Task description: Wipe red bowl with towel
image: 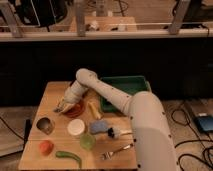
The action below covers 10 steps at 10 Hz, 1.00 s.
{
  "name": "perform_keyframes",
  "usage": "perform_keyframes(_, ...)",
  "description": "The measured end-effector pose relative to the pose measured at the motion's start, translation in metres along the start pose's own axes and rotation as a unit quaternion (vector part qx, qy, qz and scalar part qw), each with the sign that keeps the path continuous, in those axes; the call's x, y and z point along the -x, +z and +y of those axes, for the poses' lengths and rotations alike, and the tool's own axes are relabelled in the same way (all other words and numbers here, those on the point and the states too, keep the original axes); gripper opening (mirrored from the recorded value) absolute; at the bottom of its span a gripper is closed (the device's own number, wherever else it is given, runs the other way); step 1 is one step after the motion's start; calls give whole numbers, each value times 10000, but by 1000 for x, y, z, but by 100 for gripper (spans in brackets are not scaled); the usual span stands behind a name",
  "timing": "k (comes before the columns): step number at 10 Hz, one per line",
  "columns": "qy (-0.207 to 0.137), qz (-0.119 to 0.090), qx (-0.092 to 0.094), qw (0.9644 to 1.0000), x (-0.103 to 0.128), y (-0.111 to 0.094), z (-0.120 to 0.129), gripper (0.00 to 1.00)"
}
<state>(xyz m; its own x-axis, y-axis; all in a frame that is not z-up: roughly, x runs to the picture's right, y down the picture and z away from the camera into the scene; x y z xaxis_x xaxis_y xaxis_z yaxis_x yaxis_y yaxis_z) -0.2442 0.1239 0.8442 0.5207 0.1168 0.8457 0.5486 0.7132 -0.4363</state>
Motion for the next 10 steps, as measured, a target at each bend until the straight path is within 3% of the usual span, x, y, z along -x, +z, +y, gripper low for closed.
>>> perform_keyframes(5,395,89,-296,9987,-33,-26,26,0)
perform_keyframes(10,525,165,-635,9965,-49,-42,11,0)
